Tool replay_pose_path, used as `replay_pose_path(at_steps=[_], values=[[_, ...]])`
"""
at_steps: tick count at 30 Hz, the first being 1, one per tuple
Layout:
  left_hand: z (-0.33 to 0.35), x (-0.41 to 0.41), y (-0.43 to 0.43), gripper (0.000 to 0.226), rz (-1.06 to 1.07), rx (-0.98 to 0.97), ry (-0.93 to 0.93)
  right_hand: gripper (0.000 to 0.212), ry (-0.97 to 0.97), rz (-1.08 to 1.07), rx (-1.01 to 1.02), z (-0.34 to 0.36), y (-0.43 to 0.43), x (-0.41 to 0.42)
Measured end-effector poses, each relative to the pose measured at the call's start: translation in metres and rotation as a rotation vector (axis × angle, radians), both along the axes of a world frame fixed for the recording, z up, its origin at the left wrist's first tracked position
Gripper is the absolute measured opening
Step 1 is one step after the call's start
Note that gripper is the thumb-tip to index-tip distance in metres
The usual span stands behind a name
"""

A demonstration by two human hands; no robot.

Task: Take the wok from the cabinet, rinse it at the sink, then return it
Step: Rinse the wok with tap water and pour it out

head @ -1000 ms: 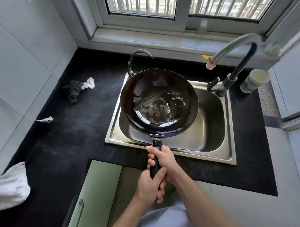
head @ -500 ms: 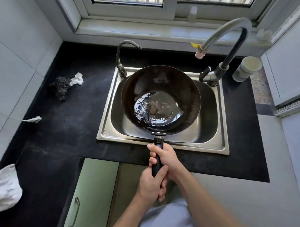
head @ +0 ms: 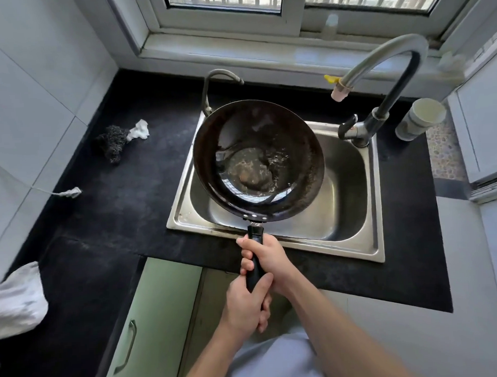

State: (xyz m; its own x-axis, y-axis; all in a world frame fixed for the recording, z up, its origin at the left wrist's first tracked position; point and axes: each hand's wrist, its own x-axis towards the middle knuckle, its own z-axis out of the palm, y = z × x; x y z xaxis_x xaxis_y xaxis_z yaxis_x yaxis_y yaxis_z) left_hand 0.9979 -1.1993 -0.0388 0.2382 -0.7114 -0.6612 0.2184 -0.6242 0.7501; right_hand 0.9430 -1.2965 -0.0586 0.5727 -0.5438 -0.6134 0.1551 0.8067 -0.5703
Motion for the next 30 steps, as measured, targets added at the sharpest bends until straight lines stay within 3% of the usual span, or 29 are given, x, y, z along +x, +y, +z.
replay_pose_path(at_steps=[10,23,30], values=[[-0.006,-0.004,0.008,0.033,-0.053,-0.019,-0.005,0.025,0.025,-0.039,0.008,-0.006,0.01,-0.008],[-0.002,-0.002,0.0,0.032,0.037,-0.036,-0.036,0.023,-0.01,0.054,-0.013,0.004,-0.004,0.003],[-0.004,-0.019,0.003,0.028,0.04,-0.001,0.1,0.024,0.077,0.03,-0.032,-0.003,0.001,-0.017]])
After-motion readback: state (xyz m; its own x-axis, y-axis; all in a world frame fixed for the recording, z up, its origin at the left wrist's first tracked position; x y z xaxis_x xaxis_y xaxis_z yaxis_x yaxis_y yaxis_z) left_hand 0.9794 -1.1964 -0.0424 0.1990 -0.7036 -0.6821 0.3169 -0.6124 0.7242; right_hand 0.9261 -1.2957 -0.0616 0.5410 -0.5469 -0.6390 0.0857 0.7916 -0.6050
